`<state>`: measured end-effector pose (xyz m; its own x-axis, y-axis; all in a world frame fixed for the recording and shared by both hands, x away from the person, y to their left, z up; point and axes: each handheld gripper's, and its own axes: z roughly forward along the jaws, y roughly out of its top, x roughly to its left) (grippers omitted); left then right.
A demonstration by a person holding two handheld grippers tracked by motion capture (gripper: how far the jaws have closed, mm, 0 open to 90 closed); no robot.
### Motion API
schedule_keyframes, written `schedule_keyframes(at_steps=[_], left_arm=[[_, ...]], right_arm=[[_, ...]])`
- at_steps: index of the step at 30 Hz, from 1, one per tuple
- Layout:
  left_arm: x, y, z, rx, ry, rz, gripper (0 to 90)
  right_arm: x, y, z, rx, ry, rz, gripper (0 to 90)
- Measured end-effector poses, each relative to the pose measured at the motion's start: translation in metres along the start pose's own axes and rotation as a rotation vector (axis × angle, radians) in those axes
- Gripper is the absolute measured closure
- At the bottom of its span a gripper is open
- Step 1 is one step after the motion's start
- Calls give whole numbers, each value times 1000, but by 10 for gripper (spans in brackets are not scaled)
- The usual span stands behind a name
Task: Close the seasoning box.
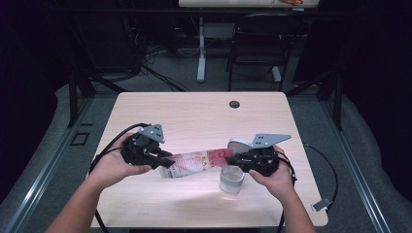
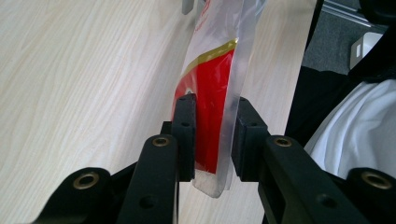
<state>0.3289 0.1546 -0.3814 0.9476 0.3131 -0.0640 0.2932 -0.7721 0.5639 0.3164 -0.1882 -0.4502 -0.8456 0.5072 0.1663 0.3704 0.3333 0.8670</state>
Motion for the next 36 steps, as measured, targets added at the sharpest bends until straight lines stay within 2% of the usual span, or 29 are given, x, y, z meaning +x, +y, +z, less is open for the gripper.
schedule_keyframes(at_steps=[10, 24, 36], left_arm=[[-1, 9, -3, -5, -12, 8, 755], [-6, 19, -9, -13, -18, 20, 768], [-3, 28, -11, -15, -19, 23, 781]], right_arm=[[1, 0, -7, 3, -21, -14, 857], [0, -2, -11, 13, -8, 3, 864], [-3, -5, -12, 15, -4, 16, 872]])
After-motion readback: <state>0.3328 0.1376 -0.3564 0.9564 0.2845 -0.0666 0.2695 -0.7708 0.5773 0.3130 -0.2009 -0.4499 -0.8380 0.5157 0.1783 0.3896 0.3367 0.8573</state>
